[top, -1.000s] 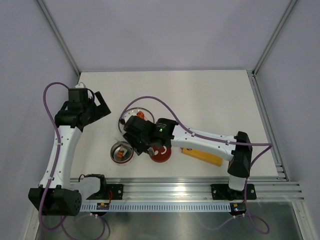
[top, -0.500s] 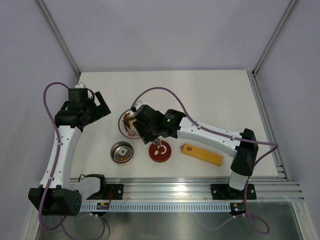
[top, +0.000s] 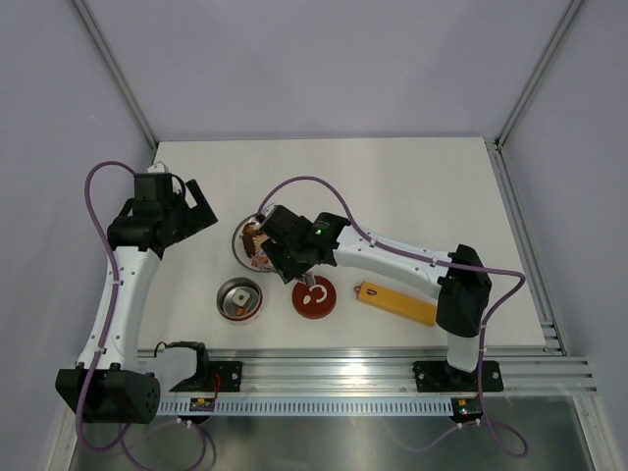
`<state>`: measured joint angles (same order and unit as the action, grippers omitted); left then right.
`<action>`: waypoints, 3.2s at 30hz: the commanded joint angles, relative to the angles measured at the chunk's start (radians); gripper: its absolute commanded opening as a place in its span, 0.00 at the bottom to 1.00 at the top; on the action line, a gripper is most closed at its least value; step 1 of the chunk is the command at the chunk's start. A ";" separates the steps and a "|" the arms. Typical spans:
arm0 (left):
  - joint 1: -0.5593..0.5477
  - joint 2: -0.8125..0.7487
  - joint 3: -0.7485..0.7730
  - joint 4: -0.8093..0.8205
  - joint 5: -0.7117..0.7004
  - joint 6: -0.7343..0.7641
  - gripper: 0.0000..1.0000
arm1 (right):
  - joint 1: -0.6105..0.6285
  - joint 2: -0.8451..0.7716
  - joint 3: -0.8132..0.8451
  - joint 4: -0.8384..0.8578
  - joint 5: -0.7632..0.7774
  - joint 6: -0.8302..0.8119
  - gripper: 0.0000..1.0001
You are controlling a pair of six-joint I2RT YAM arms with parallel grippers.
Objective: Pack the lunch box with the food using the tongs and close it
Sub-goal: Pick up the fake food from the plate, then place the fake food in the packing box.
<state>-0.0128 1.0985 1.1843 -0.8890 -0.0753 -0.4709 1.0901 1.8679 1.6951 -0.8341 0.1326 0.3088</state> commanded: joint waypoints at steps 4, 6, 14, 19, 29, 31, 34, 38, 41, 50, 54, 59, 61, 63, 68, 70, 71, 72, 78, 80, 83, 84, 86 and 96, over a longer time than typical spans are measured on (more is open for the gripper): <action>0.005 -0.003 0.009 0.038 -0.018 0.012 0.99 | -0.022 0.027 0.009 0.033 -0.037 -0.030 0.53; 0.005 -0.003 0.009 0.036 -0.018 0.012 0.99 | -0.022 0.028 0.011 0.036 -0.047 -0.034 0.52; 0.005 0.004 0.015 0.038 -0.014 0.012 0.99 | -0.030 0.048 0.012 0.036 -0.021 -0.027 0.52; 0.005 0.011 0.021 0.038 -0.014 0.014 0.99 | -0.047 0.046 0.006 0.043 0.024 0.009 0.49; 0.005 0.017 0.014 0.044 -0.009 0.012 0.99 | -0.050 0.063 0.023 0.050 -0.011 -0.014 0.52; 0.005 0.017 0.011 0.048 -0.009 0.012 0.99 | -0.049 0.073 0.035 0.049 -0.014 -0.030 0.54; 0.005 0.018 0.008 0.048 -0.009 0.014 0.99 | -0.050 0.092 0.063 0.035 -0.004 -0.053 0.55; 0.005 0.018 0.008 0.050 -0.011 0.014 0.99 | -0.050 0.119 0.087 0.017 0.015 -0.079 0.55; 0.005 0.017 0.008 0.050 -0.012 0.012 0.99 | -0.050 0.128 0.090 0.006 0.015 -0.089 0.54; 0.005 0.011 -0.002 0.050 -0.012 0.011 0.99 | -0.050 0.085 0.072 -0.014 0.012 -0.077 0.52; 0.005 0.011 -0.006 0.051 -0.006 0.009 0.99 | -0.050 0.083 0.075 -0.029 0.004 -0.089 0.53; 0.005 0.008 -0.006 0.051 -0.003 0.006 0.99 | -0.050 0.097 0.097 -0.062 0.009 -0.102 0.54; 0.005 0.004 -0.006 0.050 -0.004 0.008 0.99 | -0.050 0.102 0.103 -0.068 0.012 -0.105 0.54; 0.005 0.003 -0.009 0.051 -0.006 0.009 0.99 | -0.049 0.102 0.104 -0.069 0.012 -0.106 0.52; 0.005 0.001 -0.008 0.048 -0.006 0.009 0.99 | -0.050 0.100 0.115 -0.069 0.015 -0.109 0.41; 0.005 -0.002 -0.005 0.048 -0.006 0.009 0.99 | -0.050 0.094 0.120 -0.072 0.016 -0.109 0.37; 0.005 -0.002 -0.003 0.047 -0.006 0.008 0.99 | -0.050 0.090 0.124 -0.072 0.015 -0.109 0.35; 0.005 -0.002 -0.002 0.047 -0.004 0.008 0.99 | -0.050 0.083 0.127 -0.072 0.015 -0.108 0.32; 0.005 0.001 0.008 0.039 -0.021 0.017 0.99 | -0.050 0.042 0.138 -0.065 0.019 -0.089 0.24; 0.007 0.000 0.011 0.036 -0.026 0.020 0.99 | -0.050 0.028 0.138 -0.068 0.025 -0.083 0.24; 0.007 0.001 0.012 0.038 -0.020 0.018 0.99 | -0.050 0.016 0.141 -0.072 0.035 -0.079 0.23; 0.007 0.001 0.012 0.039 -0.012 0.017 0.99 | -0.050 0.008 0.140 -0.074 0.038 -0.077 0.23; 0.007 0.006 0.018 0.041 -0.009 0.017 0.99 | -0.050 0.001 0.138 -0.079 0.041 -0.074 0.22; 0.007 0.024 0.060 0.032 -0.014 0.025 0.99 | -0.010 -0.073 0.127 -0.083 -0.004 -0.060 0.22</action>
<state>-0.0128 1.1183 1.1893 -0.8845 -0.0761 -0.4667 1.0485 1.8797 1.7802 -0.9203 0.1402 0.2409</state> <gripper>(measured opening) 0.988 0.425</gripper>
